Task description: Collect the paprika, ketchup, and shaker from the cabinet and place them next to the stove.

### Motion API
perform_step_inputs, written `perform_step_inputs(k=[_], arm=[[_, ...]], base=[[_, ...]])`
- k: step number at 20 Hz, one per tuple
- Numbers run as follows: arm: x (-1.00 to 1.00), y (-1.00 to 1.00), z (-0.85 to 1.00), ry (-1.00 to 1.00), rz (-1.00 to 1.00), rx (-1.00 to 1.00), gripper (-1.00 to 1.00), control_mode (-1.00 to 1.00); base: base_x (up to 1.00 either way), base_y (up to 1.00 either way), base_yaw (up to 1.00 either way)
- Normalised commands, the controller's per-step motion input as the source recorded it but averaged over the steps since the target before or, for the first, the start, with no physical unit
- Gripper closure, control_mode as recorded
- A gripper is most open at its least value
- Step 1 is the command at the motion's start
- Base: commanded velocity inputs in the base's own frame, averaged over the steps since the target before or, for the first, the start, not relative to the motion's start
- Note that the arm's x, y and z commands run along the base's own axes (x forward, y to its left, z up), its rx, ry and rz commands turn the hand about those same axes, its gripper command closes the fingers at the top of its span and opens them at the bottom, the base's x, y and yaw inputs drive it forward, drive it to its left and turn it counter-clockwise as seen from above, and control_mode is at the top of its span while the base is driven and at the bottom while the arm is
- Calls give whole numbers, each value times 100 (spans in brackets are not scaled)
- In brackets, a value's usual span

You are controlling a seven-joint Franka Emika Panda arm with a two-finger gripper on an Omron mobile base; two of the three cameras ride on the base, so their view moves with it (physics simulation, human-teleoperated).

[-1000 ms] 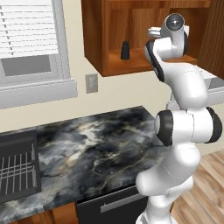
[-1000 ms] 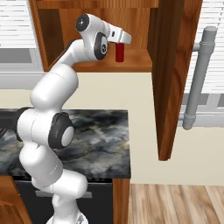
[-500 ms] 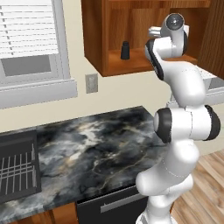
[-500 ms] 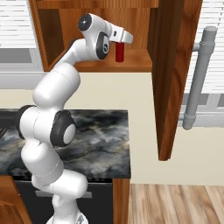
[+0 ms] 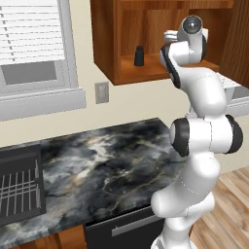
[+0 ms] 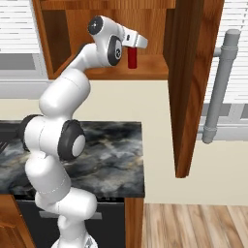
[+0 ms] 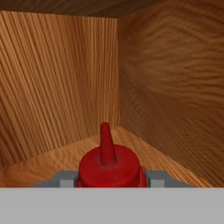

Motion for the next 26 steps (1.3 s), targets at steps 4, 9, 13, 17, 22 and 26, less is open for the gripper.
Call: perform_step_inputs(k=[4,9,13,17,22,26], arm=[[0,-1,0,0,0,0,100,-100],[0,0,0,0,0,0,100,-100],[-10,-2,0,-1,0,0,100,-100],[-50,-1,-2,-10,0,0,100,-100],[-72,0,-9,-11,0,0,100,-100],[-81,1,-16,-8,0,0,100,-100]], base=[[0,0,0],[0,0,0],[0,0,0],[0,0,0],[0,0,0],[0,0,0]])
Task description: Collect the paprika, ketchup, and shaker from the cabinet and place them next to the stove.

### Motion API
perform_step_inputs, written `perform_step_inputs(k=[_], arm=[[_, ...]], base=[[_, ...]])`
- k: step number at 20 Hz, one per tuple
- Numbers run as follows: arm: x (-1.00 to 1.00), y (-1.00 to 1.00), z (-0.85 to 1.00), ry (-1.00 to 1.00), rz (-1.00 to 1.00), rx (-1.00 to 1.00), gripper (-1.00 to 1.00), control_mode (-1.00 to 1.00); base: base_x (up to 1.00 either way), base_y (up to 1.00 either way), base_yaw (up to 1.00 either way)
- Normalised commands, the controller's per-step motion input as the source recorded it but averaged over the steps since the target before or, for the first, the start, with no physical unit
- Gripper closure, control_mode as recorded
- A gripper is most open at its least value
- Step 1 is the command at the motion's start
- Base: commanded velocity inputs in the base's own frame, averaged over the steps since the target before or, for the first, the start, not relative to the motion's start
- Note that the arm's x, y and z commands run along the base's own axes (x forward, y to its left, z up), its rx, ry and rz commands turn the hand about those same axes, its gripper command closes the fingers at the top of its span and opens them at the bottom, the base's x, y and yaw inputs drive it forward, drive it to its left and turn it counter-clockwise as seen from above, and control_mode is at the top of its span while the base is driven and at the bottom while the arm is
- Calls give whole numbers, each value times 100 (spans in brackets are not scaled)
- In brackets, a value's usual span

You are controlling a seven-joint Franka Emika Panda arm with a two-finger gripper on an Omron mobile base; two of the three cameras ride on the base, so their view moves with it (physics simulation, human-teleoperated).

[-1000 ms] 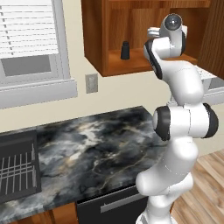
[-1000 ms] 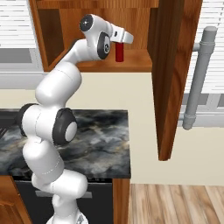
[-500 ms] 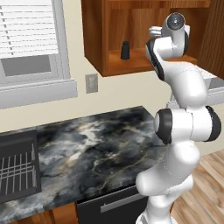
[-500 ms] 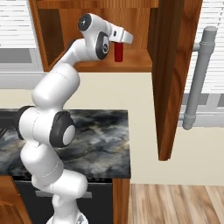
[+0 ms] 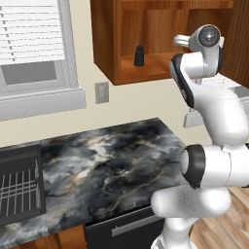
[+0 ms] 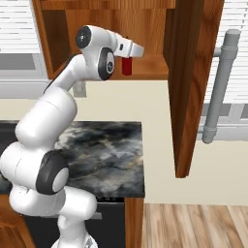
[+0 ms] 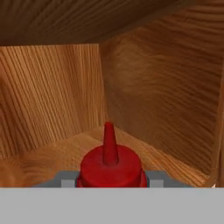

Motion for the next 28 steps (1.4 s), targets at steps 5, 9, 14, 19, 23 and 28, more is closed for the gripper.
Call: perform_step_inputs(k=[5,9,14,19,23,28], arm=[[-89,11,-15,-5,0,0,100,-100],[-98,23,-1,-1,0,0,100,-100],[-100,27,0,0,0,0,100,-100],[-100,33,-6,0,0,0,100,-100],[-100,33,-20,0,0,0,100,-100],[-100,24,-28,0,0,0,100,-100]], base=[[0,0,0],[0,0,0],[0,0,0],[0,0,0],[0,0,0],[0,0,0]])
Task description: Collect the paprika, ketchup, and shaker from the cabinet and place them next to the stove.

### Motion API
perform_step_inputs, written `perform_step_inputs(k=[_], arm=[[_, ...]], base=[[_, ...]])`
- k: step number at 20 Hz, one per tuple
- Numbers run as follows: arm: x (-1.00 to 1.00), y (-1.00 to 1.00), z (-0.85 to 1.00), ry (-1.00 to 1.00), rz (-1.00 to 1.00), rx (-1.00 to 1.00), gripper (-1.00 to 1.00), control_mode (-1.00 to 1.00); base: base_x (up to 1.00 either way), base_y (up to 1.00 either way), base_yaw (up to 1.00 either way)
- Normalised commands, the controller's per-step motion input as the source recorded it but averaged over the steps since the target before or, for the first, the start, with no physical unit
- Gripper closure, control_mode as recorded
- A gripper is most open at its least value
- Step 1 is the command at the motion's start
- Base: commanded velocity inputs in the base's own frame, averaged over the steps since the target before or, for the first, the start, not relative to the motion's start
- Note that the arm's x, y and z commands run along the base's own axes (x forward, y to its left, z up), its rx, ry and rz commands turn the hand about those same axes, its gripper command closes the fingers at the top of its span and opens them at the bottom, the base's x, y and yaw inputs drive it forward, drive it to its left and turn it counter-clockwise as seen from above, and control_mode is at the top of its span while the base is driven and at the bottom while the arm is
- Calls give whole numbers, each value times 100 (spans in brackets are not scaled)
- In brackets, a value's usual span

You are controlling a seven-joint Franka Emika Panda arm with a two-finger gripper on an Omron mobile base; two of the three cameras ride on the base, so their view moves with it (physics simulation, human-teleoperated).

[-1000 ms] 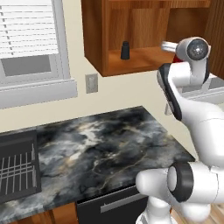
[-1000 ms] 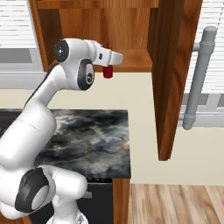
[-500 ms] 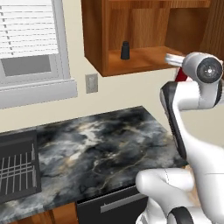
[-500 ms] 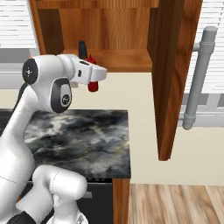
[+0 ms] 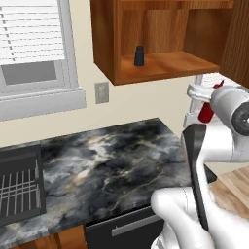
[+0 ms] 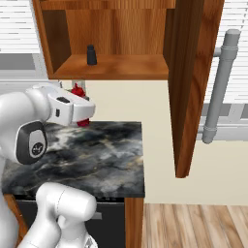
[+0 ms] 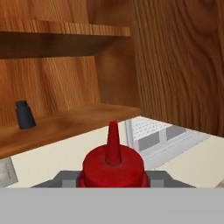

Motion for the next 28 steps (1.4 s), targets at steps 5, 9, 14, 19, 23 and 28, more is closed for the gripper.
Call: perform_step_inputs(k=[5,9,14,19,23,28], arm=[[-100,17,-32,0,0,0,100,-100],[-100,15,-32,-1,0,0,100,-100],[0,0,0,0,0,0,100,100],[0,0,0,0,0,0,100,100],[0,0,0,0,0,0,100,100],[0,0,0,0,0,0,100,100]], base=[[0,0,0],[0,0,0],[-70,33,1],[-96,7,-12],[-97,0,-43],[-76,1,-57]])
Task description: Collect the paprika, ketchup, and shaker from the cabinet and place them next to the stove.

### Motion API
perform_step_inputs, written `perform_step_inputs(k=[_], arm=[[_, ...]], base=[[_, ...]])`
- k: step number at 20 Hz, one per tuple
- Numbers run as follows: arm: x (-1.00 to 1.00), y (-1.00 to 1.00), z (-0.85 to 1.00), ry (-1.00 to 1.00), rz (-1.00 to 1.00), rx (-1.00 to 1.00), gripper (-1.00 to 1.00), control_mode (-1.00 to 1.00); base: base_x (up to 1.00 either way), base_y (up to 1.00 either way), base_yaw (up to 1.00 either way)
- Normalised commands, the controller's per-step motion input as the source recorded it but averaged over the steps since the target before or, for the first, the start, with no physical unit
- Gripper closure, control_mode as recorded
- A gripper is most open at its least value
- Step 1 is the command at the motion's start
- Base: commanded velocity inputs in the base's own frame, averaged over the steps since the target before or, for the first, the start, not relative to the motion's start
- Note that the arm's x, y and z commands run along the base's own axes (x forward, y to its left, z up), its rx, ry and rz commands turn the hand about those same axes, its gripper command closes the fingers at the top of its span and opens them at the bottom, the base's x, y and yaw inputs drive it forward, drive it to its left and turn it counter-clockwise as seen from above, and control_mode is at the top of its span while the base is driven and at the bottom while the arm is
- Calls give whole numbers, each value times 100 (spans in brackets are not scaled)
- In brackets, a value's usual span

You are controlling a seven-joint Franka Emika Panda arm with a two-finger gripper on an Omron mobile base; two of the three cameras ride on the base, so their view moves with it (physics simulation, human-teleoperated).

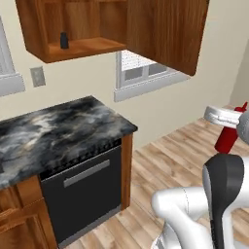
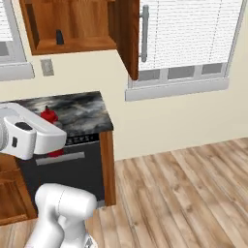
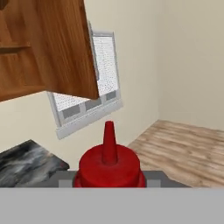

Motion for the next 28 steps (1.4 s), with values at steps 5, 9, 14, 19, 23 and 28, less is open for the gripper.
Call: perform_step_inputs(k=[5,9,14,19,23,28], arm=[[0,0,0,0,0,0,100,100],[0,0,0,0,0,0,100,100],[0,0,0,0,0,0,100,100],[0,0,0,0,0,0,100,100],[0,0,0,0,0,0,100,100],[0,0,0,0,0,0,100,100]], base=[[-72,2,-59],[-59,0,-61],[-50,0,-62],[-52,-12,-55],[-49,-40,-46],[-23,-68,-39]])
